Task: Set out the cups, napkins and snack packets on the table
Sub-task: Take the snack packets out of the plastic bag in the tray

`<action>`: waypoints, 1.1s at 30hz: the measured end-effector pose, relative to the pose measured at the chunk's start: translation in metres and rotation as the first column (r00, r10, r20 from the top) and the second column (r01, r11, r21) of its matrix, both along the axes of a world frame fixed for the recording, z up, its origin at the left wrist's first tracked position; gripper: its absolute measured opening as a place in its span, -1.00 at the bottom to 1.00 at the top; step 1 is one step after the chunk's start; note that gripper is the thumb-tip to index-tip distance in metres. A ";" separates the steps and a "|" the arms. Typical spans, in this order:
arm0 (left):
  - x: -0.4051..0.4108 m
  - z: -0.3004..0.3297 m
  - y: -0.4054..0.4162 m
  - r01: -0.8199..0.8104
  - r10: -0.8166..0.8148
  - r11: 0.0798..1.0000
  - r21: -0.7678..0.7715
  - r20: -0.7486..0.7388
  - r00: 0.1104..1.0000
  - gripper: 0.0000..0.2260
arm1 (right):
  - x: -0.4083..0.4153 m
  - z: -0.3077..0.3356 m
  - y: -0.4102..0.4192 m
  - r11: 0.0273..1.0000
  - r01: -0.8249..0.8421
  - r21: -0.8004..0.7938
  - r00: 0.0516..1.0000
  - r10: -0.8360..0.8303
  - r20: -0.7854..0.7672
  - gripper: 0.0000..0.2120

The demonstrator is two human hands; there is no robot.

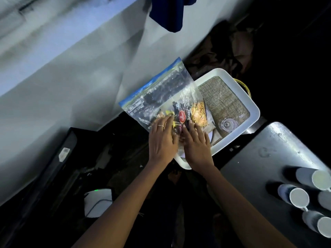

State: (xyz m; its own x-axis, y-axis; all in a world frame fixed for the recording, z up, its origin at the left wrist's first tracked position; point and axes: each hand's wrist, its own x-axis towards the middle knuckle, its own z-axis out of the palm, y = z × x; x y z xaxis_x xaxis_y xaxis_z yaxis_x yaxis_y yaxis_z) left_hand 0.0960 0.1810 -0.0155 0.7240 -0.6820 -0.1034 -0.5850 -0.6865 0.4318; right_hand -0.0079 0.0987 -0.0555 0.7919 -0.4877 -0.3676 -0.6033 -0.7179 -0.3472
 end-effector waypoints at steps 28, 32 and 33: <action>0.009 0.100 -0.044 -0.169 0.160 0.978 -0.120 -0.084 0.984 -0.82 | -0.016 0.108 -0.016 0.652 0.529 0.543 0.621 -0.734 0.275 -0.81; -0.011 0.115 -0.038 -0.135 0.119 0.986 -0.093 -0.162 0.980 -0.82 | -0.011 0.142 -0.026 0.425 0.508 0.749 0.364 -0.894 0.261 -0.79; -0.016 0.117 -0.036 -0.117 0.102 0.990 -0.081 -0.170 0.980 -0.82 | -0.010 0.150 -0.029 0.396 0.494 0.774 0.317 -0.911 0.263 -0.80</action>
